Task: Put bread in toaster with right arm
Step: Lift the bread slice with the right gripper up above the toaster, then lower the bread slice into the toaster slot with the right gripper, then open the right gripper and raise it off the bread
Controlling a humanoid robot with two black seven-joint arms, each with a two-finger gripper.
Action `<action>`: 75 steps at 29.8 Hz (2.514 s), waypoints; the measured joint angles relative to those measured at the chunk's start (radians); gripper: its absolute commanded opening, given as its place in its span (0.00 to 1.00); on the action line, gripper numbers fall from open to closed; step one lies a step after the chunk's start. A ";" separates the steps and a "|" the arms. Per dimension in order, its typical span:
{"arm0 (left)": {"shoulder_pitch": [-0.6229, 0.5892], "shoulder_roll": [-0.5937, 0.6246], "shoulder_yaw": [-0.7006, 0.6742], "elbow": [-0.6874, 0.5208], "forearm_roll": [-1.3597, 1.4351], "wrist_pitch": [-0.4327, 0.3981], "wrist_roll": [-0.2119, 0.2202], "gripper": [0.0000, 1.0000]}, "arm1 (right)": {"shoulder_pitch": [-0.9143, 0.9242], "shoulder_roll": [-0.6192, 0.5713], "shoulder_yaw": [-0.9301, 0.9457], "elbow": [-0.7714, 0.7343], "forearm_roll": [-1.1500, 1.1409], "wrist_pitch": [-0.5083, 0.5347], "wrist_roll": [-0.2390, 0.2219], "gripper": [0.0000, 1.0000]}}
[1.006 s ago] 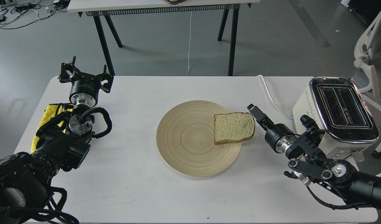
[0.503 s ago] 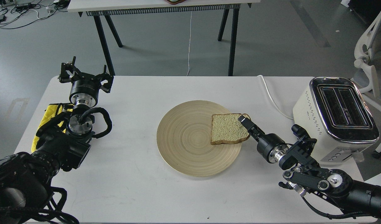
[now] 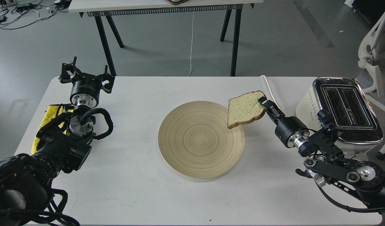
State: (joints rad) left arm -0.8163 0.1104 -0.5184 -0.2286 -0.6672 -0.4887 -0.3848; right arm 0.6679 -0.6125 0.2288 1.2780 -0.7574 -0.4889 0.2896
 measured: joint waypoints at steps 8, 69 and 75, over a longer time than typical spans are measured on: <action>0.000 0.000 0.000 0.000 0.000 0.000 0.000 1.00 | 0.095 -0.430 0.022 0.167 0.001 0.006 -0.001 0.00; 0.000 0.000 0.000 0.000 0.000 0.000 0.000 1.00 | 0.114 -0.629 -0.096 0.237 -0.140 0.016 0.001 0.96; 0.000 0.000 0.000 0.000 0.000 0.000 0.000 1.00 | 0.117 -0.443 0.025 0.243 0.053 0.017 0.003 0.97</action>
State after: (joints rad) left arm -0.8160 0.1106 -0.5186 -0.2285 -0.6673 -0.4887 -0.3851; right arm 0.7848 -1.0556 0.2541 1.5214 -0.7045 -0.4715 0.2923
